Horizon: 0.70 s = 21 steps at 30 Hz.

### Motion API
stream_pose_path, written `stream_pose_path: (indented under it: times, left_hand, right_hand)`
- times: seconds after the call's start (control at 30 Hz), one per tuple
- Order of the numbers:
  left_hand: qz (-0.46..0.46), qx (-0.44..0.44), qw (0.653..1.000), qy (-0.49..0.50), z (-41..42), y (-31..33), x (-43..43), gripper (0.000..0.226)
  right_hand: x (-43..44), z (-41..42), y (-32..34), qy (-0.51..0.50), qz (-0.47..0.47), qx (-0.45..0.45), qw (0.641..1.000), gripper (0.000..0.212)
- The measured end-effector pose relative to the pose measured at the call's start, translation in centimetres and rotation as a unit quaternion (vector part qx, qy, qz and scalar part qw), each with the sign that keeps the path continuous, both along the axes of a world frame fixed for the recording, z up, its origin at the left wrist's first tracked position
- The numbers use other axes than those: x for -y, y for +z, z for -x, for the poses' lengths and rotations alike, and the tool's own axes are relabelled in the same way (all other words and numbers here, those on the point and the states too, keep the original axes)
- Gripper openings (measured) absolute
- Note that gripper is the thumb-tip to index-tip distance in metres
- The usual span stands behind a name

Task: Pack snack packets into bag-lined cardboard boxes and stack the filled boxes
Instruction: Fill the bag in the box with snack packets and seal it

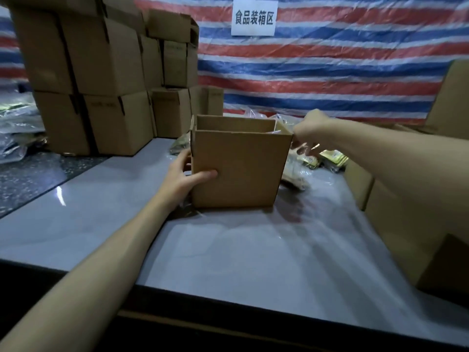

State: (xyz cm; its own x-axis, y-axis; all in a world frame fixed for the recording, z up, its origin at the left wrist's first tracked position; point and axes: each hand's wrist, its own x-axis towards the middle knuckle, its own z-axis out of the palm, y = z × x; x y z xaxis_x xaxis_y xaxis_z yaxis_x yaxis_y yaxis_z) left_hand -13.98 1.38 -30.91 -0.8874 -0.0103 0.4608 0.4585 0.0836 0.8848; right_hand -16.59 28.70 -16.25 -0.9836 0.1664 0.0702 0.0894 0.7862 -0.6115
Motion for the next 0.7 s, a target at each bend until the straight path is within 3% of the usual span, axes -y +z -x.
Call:
stream_pose_path:
  times: [0.1,0.3,0.43,0.57,0.7]
  left_hand:
    - [-0.001,0.003,1.000,-0.006,0.1,-0.1,0.1,0.084]
    - [-0.005,0.007,1.000,-0.014,-0.1,0.1,0.0,0.080]
    - [-0.004,0.001,1.000,-0.025,-0.1,0.1,0.0,0.085]
    - [-0.007,0.007,1.000,-0.029,0.0,-0.1,0.0,0.074]
    - [-0.008,0.015,0.999,-0.028,0.4,-0.6,0.2,0.072]
  right_hand:
    - [0.2,0.1,1.0,0.003,-0.005,-0.019,1.000,0.017]
    - [0.5,0.6,4.0,-0.061,-0.013,-0.147,0.987,0.024]
    - [0.2,0.6,5.9,-0.069,0.042,-0.237,0.968,0.028]
    - [0.4,0.6,7.8,-0.060,0.109,-0.291,0.949,0.027]
    - [1.3,0.6,10.0,-0.017,0.238,-0.317,0.918,0.025]
